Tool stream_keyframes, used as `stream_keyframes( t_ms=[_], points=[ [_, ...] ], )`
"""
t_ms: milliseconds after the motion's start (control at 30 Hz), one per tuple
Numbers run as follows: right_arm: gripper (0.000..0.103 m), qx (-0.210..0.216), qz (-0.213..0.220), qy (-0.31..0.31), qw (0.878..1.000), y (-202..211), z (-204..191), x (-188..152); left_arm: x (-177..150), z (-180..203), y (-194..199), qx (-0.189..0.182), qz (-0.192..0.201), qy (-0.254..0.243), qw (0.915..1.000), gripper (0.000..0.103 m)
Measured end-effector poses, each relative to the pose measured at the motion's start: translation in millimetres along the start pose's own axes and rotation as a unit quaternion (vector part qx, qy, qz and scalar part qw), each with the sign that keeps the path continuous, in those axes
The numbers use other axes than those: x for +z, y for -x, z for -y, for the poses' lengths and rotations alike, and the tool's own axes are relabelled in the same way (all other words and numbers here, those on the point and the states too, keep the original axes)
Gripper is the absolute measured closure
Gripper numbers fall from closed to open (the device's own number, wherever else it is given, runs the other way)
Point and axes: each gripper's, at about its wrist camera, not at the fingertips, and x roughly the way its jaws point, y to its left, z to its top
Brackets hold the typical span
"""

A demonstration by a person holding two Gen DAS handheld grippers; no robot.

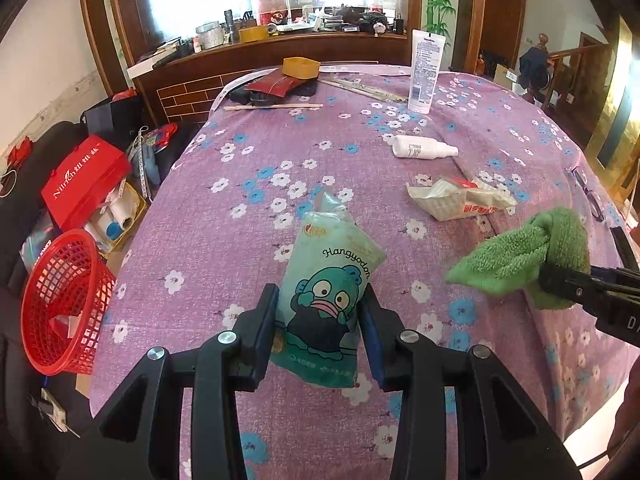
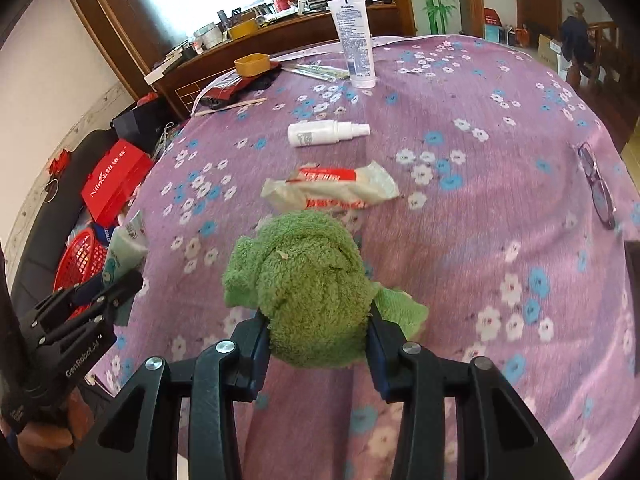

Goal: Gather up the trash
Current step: 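Lift the teal packet and green towel up from the table with both tools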

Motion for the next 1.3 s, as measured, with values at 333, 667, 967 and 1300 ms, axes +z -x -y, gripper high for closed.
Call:
stream_keyframes(
  t_ms=[333, 667, 967, 1300],
  points=[
    [0.058, 0.011, 0.009, 0.019, 1.0, 6, -21, -6, -7, -7, 14, 0.015, 0.011, -0.01, 0.9998, 0.065],
    [0.058, 0.028, 0.008, 0.045, 0.999, 3, -47, -6, -17, -27, 26, 0.034, 0.016, 0.006, 0.9993, 0.065],
    [0.058, 0.044, 0.002, 0.077, 0.996, -4, -70, -7, -26, -44, 31, 0.056, 0.015, 0.029, 0.9979, 0.064],
    [0.058, 0.058, -0.005, 0.107, 0.993, -11, -89, -5, -32, -59, 32, 0.071, 0.012, 0.05, 0.9961, 0.064]
  ],
)
